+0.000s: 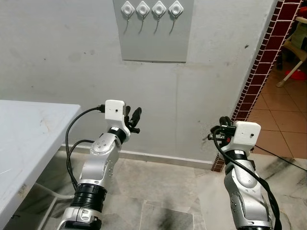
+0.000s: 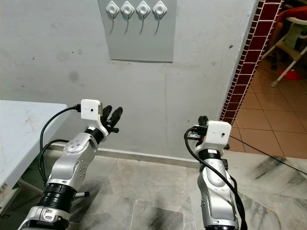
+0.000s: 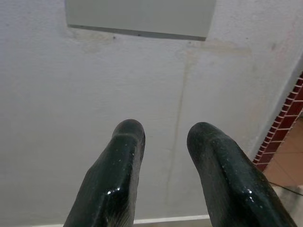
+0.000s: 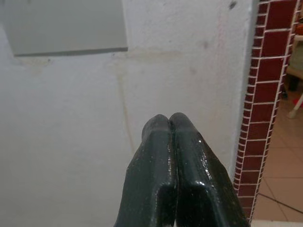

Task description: Hang keys on a hook

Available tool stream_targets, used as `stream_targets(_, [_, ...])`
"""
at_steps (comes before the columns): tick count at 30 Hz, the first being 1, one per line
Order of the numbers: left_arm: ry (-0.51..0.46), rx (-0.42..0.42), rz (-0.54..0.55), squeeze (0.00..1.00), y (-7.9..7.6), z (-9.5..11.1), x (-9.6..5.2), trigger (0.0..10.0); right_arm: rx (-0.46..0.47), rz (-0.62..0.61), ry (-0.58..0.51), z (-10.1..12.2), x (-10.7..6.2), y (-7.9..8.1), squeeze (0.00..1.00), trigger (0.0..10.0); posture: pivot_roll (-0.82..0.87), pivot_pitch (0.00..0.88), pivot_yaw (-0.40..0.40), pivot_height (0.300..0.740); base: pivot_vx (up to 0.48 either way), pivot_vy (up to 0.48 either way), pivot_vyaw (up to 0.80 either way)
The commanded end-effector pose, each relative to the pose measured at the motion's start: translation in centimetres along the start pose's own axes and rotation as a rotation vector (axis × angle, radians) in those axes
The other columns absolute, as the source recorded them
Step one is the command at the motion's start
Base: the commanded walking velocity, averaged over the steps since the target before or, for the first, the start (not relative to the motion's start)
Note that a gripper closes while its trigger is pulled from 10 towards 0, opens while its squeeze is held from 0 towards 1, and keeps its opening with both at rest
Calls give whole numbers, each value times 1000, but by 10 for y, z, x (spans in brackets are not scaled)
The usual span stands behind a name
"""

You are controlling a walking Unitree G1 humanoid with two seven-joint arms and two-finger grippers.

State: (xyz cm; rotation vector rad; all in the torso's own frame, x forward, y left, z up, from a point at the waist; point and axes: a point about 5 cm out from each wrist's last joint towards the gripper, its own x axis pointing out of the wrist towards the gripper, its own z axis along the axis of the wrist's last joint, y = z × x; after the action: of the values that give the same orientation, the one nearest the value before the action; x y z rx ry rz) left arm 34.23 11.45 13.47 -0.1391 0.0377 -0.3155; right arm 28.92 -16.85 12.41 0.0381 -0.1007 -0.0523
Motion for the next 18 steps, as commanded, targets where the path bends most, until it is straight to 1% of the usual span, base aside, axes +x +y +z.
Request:
stream_targets(1, [-5,4,18,0,7,2,-3,10000,-25,28,-16,5,3,5,0,10000,45,0,26,740,0,0,0])
stream_targets(4, [-8,5,19,0,8,2,-3,10000,-13,61,-21,6,3,6,0,10000,48,0,23,740,0,0,0])
stream_targets(7, [-11,4,22,0,8,2,-3,10000,-5,65,-27,7,3,6,0,10000,55,0,16,740,0,0,0])
stream_targets(12, [-28,7,26,0,8,8,-5,10000,23,112,-96,22,8,13,0,10000,67,0,9,740,0,0,0])
stream_targets(15, [-24,0,25,0,9,8,-6,10000,32,123,-111,26,8,14,0,10000,73,0,6,740,0,0,0])
stream_targets(18, [-23,1,31,0,10,7,-7,10000,27,124,-106,25,8,12,0,10000,79,0,4,740,301,0,0])
